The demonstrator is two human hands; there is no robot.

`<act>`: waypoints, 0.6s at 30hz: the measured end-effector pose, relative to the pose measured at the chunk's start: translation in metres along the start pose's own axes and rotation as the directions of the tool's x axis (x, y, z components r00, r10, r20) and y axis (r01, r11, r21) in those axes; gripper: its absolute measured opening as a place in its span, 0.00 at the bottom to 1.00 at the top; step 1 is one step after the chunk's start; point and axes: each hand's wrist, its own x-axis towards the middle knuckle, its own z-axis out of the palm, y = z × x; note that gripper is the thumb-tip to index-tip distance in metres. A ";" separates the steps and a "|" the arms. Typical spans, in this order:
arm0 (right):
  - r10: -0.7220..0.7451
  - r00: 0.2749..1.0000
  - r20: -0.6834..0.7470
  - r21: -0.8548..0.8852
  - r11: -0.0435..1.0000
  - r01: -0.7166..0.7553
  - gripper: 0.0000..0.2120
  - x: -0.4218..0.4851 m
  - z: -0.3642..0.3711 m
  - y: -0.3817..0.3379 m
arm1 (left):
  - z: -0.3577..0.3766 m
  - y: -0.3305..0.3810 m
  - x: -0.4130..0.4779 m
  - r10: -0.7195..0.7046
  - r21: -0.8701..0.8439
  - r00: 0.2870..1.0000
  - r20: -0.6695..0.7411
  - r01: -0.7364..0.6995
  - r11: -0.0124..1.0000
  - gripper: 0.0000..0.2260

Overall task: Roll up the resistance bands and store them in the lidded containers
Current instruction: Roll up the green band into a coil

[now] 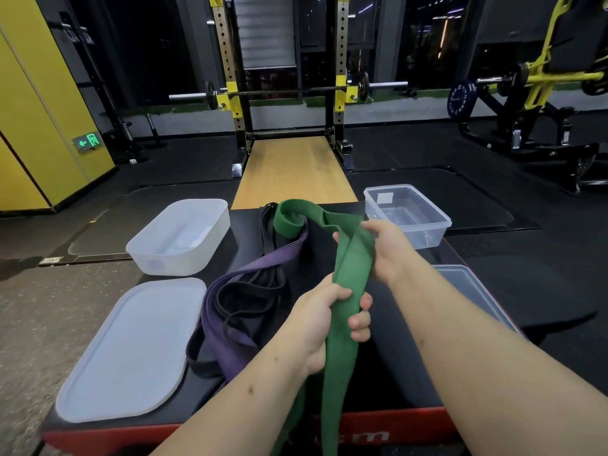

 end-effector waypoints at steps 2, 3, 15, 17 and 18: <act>0.029 0.999 -0.029 0.162 0.986 -0.024 0.20 0.014 -0.008 0.005 | -0.006 0.000 -0.003 -0.007 -0.044 0.999 0.047 0.009 0.999 0.15; 0.046 0.998 -0.032 0.226 0.973 -0.037 0.20 0.020 -0.010 0.007 | -0.008 0.001 -0.003 -0.010 -0.058 0.997 0.071 0.014 0.998 0.15; -0.117 0.993 -0.021 -0.172 0.979 0.112 0.19 0.098 0.018 -0.042 | -0.037 0.015 0.044 -0.051 0.027 0.992 -0.113 0.054 0.998 0.14; -0.242 0.970 0.012 -0.285 0.929 0.235 0.22 0.112 0.041 -0.058 | -0.035 0.019 0.062 0.009 0.104 0.983 -0.184 0.011 0.995 0.14; -0.307 0.951 0.040 -0.327 0.895 0.303 0.23 0.119 0.054 -0.066 | -0.033 0.024 0.071 0.048 0.120 0.980 -0.192 -0.025 0.992 0.13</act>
